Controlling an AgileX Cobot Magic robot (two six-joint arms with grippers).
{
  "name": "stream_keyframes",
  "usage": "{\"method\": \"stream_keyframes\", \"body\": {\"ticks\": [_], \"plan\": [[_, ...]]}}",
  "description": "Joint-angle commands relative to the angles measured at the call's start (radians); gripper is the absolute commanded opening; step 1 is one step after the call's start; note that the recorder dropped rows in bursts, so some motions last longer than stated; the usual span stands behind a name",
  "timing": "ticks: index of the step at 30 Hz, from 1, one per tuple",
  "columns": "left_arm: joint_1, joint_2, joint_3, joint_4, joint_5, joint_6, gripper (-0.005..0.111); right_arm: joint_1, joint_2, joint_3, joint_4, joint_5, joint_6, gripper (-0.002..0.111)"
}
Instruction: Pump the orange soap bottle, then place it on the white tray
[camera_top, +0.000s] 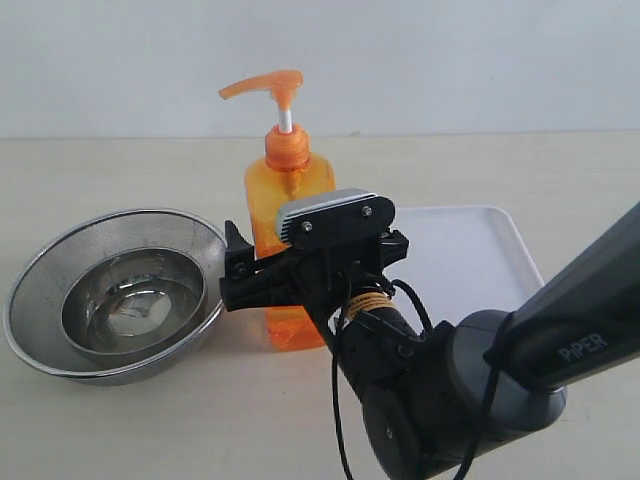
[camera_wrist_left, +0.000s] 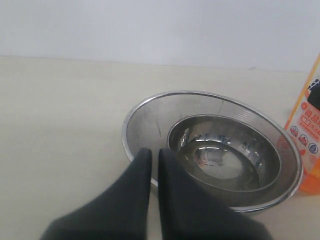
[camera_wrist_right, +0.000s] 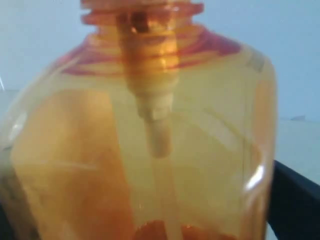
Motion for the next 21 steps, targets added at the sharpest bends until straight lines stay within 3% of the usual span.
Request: {"method": "stream_keyframes", "body": {"ticks": [1,5,7,8,10,21], "plan": [[0.000,-0.002,0.003,0.000,-0.006,-0.010,0.005,-0.002,0.001,-0.003,-0.002,-0.011,-0.010,0.102],[0.000,-0.002,0.003,0.000,-0.006,-0.010,0.005,-0.002,0.001,-0.003,-0.002,-0.011,-0.010,0.078],[0.000,-0.002,0.003,0.000,-0.006,-0.010,0.005,-0.002,0.001,-0.003,-0.002,-0.009,-0.013,0.054],[0.000,-0.002,0.003,0.000,-0.006,-0.010,0.005,-0.002,0.001,-0.003,-0.002,-0.005,-0.018,0.028],[0.000,-0.002,0.003,0.000,-0.006,-0.010,0.005,-0.002,0.001,-0.003,-0.004,-0.011,-0.015,0.000],[0.000,-0.002,0.003,0.000,-0.006,-0.010,0.005,0.001,-0.026,-0.003,-0.031,0.006,-0.017,0.000]]}}
